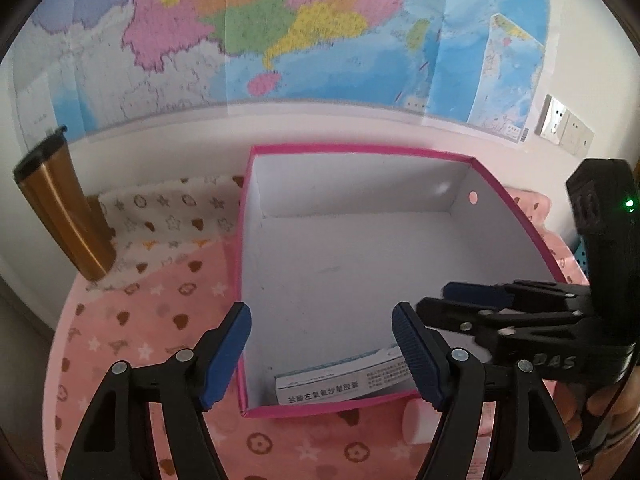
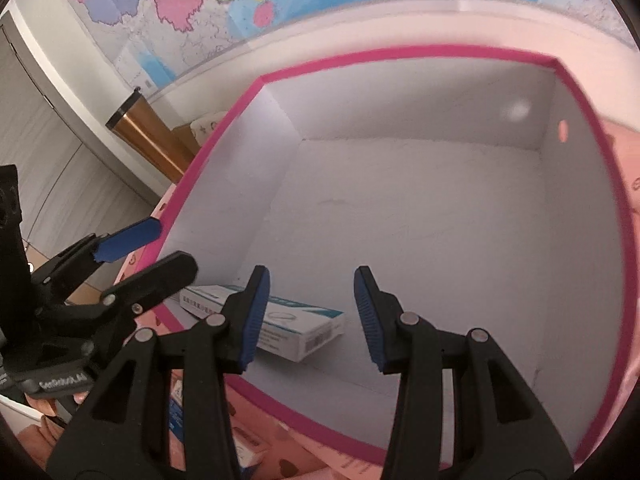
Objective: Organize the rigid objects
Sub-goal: 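Carry the medicine box over the magenta box and open the right gripper, then move the right gripper to the brown wooden massager and grasp its handle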
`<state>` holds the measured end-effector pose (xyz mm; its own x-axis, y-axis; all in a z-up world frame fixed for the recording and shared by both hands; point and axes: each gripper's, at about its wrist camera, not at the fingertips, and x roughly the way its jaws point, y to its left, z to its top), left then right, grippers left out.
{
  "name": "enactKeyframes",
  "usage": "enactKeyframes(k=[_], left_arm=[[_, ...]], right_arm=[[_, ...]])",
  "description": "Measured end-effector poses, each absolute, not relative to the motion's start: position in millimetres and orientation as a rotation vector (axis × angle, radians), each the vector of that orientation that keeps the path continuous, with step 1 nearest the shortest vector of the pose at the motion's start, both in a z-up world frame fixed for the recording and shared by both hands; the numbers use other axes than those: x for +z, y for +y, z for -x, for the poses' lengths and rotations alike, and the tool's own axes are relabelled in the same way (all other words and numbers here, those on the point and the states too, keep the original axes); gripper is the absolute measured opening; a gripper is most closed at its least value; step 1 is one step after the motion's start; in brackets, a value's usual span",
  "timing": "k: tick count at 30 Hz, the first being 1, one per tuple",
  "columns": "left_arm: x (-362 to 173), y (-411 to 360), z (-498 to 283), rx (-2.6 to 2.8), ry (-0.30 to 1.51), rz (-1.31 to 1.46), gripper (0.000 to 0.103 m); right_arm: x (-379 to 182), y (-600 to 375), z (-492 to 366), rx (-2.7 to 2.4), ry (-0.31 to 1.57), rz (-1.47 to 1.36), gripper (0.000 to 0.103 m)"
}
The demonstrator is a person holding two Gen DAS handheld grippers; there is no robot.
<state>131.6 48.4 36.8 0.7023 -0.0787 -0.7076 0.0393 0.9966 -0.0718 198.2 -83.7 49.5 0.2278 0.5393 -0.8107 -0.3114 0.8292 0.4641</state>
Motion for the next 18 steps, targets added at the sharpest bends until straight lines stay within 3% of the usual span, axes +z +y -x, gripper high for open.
enactKeyframes(k=[2,4,10,18], left_arm=[[40.1,49.4,-125.3,-0.064,0.762,0.051,0.075],[44.3,50.8,-117.2,-0.078,0.733,0.063,0.075],[55.0,48.7,-89.7,-0.124,0.651,0.085,0.081],[50.9,28.6,-53.1,-0.224,0.641,0.089,0.082]], right_arm=[[57.7,-89.5,-193.0,0.593,1.172,-0.213,0.053],[67.9,-95.3,-186.1,0.583,1.126,-0.196,0.065],[97.5,-112.6,-157.6,0.608,1.016,-0.176,0.076],[115.4,-144.7,-111.8,0.588,0.969,-0.158,0.077]])
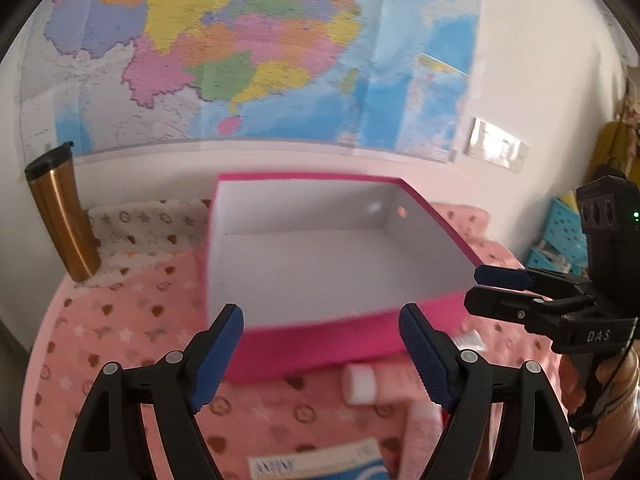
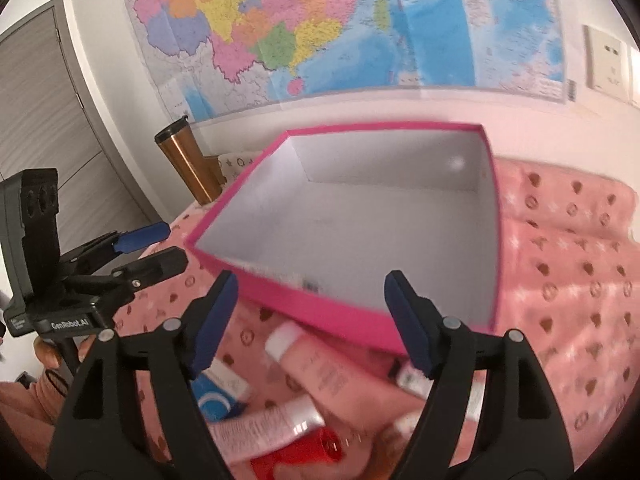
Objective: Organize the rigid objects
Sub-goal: 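Move the right gripper to the brown wooden massager and grasp its handle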
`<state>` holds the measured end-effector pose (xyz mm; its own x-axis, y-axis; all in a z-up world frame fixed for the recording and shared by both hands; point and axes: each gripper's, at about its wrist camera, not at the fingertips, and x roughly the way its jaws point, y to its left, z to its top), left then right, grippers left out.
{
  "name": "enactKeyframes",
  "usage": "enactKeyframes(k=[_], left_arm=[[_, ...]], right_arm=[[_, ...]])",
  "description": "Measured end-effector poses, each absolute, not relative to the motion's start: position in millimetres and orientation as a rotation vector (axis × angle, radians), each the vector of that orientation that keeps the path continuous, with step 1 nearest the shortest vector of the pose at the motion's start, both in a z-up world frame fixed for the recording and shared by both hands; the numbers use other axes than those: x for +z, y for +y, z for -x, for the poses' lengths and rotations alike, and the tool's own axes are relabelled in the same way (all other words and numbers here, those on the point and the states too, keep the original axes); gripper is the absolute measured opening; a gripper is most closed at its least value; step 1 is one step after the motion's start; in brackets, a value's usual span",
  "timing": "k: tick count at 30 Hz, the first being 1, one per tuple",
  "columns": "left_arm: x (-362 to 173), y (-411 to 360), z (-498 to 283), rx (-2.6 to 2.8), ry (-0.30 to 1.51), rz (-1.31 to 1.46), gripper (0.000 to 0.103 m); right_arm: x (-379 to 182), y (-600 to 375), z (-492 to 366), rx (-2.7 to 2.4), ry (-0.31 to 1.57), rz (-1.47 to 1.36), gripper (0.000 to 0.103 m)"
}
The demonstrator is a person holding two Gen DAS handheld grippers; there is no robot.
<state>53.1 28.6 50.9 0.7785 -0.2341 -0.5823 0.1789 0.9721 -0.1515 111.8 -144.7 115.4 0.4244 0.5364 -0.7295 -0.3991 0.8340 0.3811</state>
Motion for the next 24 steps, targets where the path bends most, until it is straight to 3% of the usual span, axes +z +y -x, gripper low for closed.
enactKeyframes(k=[10,15,17,19,24], left_arm=[[19.6,-15.6,-22.8,-0.392,0.728,0.062,0.082],[8.5,-34.6,-16.3,-0.460,0.766,0.054,0.082],[5.9,-43.4,-13.6,-0.483,0.775,0.044,0.082],[4.1,-50.1,-12.4,-0.498,0.781,0.035,0.082],[-0.7,-61.2,-8.7,-0.524,0.800,0.024,0.082]], right_arm=[[76.4,-194.2,-48.7,0.486,1.105,-0.182,0.075],[54.6,-216.4,-20.9,0.475,1.184,-0.286,0.060],[46.8,-219.9,-14.5,0.461,1.208,-0.307,0.059],[37.7,-220.7,-12.1,0.453,1.235,-0.334,0.049],[25.0,-212.8,-11.9,0.463,1.254,-0.368,0.044]])
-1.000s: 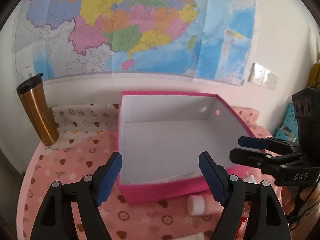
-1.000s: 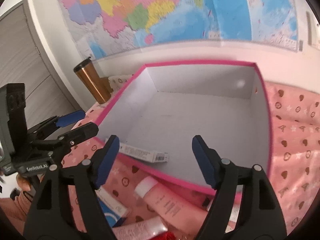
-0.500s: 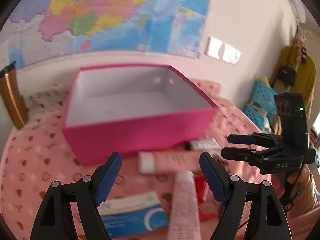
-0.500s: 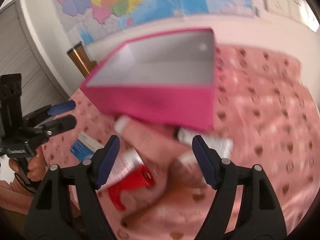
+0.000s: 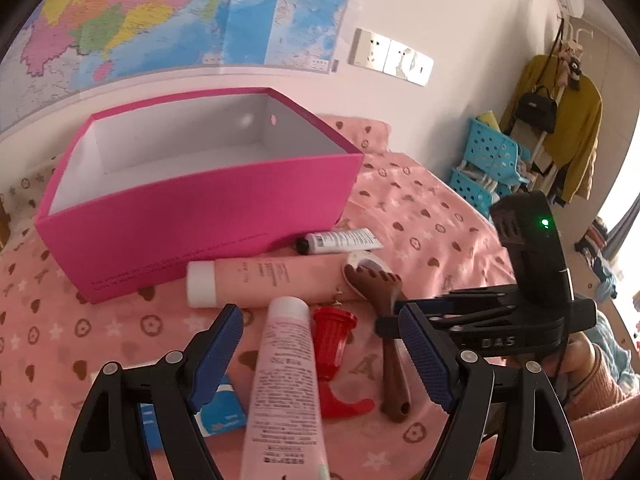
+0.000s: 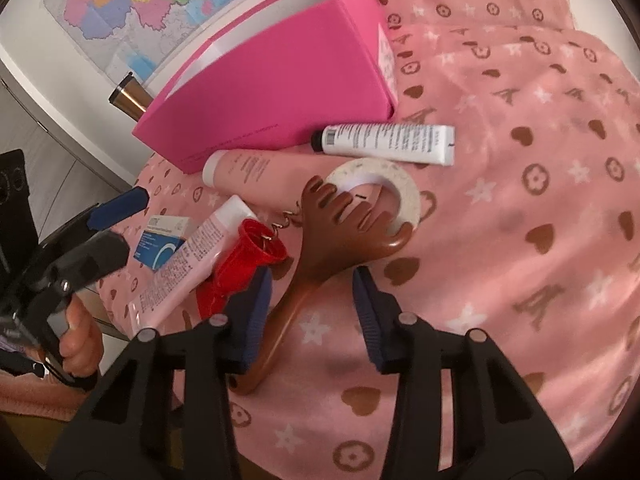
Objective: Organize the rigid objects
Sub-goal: 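Move the right gripper to the brown wooden massager and grasp its handle, then lift the wooden massager into the magenta box and open the right gripper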
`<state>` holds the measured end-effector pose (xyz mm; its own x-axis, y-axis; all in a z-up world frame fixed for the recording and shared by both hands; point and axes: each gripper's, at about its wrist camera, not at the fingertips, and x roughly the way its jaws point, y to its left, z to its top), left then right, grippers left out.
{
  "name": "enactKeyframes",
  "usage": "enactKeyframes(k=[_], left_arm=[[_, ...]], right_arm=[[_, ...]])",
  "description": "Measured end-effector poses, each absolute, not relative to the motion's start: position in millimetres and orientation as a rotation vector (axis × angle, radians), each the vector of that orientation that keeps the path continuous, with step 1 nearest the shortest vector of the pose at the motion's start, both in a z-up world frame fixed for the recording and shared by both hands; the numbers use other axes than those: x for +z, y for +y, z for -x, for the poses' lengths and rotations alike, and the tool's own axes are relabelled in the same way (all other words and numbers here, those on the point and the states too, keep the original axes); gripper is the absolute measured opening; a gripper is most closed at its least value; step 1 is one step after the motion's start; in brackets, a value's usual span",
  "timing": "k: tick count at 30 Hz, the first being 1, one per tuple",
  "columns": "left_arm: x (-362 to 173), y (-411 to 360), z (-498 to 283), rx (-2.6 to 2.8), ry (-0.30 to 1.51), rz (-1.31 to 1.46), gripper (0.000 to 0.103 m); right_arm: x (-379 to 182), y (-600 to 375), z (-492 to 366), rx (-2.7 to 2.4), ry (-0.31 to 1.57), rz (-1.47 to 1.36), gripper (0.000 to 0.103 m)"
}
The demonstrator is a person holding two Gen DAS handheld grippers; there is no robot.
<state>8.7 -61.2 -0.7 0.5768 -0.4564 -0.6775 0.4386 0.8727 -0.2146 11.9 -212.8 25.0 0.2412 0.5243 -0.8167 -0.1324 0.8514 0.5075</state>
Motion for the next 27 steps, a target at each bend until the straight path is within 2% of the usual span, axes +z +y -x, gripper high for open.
enactKeyframes(k=[5,7,16,21,27], left_arm=[[-4.0,-68.3,-5.7,-0.546,0.815,0.014,0.082],[-5.5,-71.5,-4.9,-0.554,0.820,0.004,0.082],[-10.2,-82.6,-1.4,-0.600,0.844,-0.015,0.082],[-16.7,-88.5,-1.0,-0.643,0.872,-0.009,0.080],[-17.5,-97.5,0.9,-0.707,0.881,-0.007,0.070]], right_arm=[[20.0,-208.3,-13.6,0.456,1.240,-0.397,0.039],[18.0,-209.7,-13.9,0.445,1.239,-0.413,0.031],[20.2,-219.2,-10.9,0.457,1.203,-0.491,0.016],[28.2,-222.1,-9.7,0.482,1.178,-0.509,0.013],[44.3,-221.7,-8.4,0.517,1.136,-0.518,0.013]])
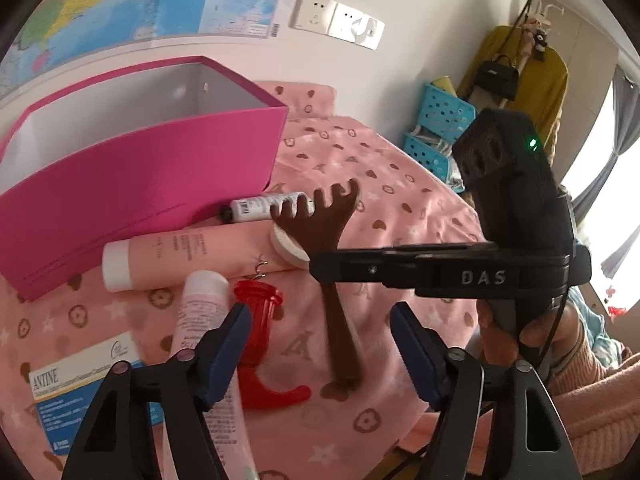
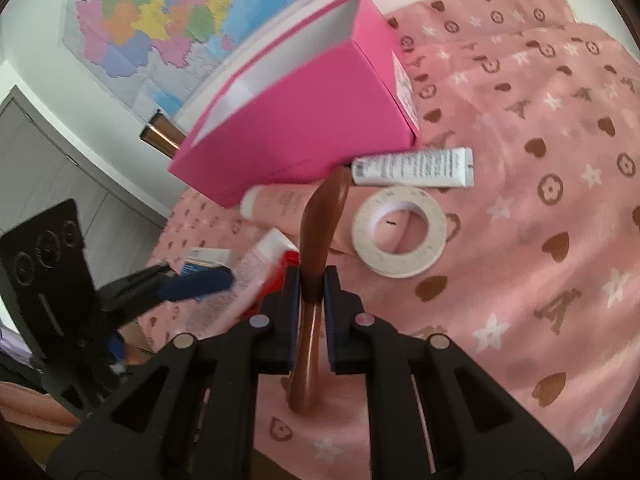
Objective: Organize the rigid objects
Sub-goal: 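Lift the wooden massager into the magenta box and open the right gripper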
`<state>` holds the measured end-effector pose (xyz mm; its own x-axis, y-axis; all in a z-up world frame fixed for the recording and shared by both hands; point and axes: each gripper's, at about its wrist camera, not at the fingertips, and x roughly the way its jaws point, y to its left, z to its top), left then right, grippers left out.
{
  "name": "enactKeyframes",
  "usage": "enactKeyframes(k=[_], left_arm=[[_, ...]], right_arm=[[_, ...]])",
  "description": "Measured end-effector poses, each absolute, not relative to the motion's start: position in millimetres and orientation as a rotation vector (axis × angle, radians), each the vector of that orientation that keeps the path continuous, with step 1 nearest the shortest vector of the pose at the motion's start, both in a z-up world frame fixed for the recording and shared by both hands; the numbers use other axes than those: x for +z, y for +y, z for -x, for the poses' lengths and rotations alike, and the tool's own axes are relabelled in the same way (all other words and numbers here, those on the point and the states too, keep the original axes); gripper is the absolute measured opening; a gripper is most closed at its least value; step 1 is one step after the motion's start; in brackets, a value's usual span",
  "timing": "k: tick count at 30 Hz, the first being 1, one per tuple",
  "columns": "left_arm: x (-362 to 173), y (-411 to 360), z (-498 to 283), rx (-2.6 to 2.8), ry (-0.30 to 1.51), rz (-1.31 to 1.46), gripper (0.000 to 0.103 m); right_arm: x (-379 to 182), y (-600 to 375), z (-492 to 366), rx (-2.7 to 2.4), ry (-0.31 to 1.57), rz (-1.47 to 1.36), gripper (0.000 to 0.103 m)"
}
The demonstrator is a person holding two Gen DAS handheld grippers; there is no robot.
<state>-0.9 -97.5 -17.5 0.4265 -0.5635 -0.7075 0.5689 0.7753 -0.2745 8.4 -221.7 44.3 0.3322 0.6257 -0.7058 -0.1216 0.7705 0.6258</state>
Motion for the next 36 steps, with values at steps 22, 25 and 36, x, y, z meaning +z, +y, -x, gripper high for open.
enactKeyframes(k=[22,25,36], left_arm=[[36.5,-86.6,-51.5,-0.584,0.753,-0.046,0.025],[46.9,-84.7,-63.4,-0.559,0.732,-0.058,0.024],[62.8,-78.4,-108.5,-0.478,0.717,-0.117,0.024]], right_arm=[[132.7,-201.5,-85.8,0.685,0.898,-0.483,0.013],[139.3,-199.3,-102.7,0.681,0.874,-0.486,0.013],[137.8,-197.7,-157.3,0.670,0.859,-0.552,0.013]])
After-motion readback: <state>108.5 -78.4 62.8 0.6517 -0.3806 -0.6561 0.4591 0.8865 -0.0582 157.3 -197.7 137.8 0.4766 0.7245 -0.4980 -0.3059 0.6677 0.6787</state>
